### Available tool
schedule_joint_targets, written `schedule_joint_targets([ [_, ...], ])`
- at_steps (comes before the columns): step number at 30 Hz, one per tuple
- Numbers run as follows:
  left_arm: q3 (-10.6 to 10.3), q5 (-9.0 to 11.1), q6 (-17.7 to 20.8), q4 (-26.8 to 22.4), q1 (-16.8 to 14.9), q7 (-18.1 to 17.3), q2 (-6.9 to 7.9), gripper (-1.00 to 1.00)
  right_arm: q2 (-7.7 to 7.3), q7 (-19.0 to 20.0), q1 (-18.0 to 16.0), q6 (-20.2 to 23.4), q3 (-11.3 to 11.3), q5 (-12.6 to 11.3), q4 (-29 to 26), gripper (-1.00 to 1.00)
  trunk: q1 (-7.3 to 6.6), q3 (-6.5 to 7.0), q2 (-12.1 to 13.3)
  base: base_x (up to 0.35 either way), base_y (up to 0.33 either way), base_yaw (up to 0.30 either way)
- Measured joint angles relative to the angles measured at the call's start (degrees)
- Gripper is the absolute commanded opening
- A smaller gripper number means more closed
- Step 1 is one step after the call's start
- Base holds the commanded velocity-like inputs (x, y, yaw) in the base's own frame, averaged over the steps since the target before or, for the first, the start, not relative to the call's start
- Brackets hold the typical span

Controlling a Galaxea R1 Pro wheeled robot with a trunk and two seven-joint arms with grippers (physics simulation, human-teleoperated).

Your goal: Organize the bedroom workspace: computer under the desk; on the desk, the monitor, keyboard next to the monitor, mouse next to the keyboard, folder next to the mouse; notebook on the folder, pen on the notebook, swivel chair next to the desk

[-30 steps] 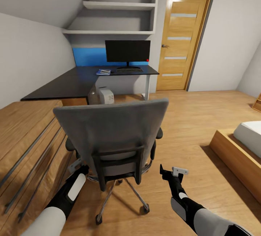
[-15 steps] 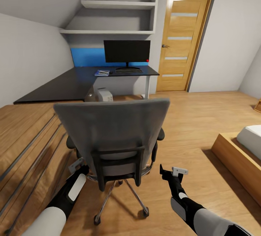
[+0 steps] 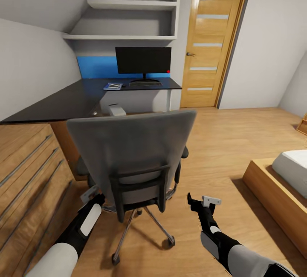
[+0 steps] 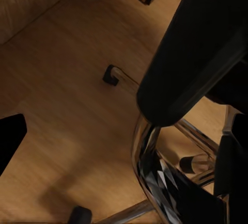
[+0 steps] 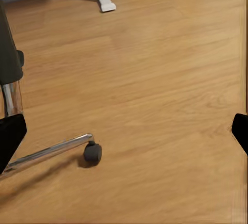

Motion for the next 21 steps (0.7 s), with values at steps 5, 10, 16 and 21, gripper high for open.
schedule_joint_targets([
  [5, 0.0, 0.0, 0.1, 0.0, 0.0, 0.1, 0.0, 1.0, 0.02, 0.0, 0.0, 0.0, 0.0, 0.0, 0.0, 1.0, 0.0, 0.0, 0.0, 0.11, -0.184, 0.0],
  [10, 0.0, 0.1, 0.0, 0.0, 0.0, -0.1, -0.02, 1.0, 0.0, 0.0, 0.0, 0.0, 0.0, 0.0, 0.0, 1.0, -0.01, 0.0, 0.0, 0.188, -0.032, 0.0],
  [16, 0.0, -0.2, 0.0, 0.0, 0.0, -0.1, 0.0, 1.0, 0.01, 0.0, 0.0, 0.0, 0.0, 0.0, 0.0, 1.0, -0.02, 0.0, 0.0, 0.294, -0.064, 0.0],
  [21, -1.4, 0.2, 0.0, 0.0, 0.0, -0.2, -0.05, 1.0, 0.01, 0.1, 0.0, 0.0, 0.0, 0.0, 0.0, 1.0, -0.02, 0.0, 0.0, 0.317, -0.076, 0.0],
])
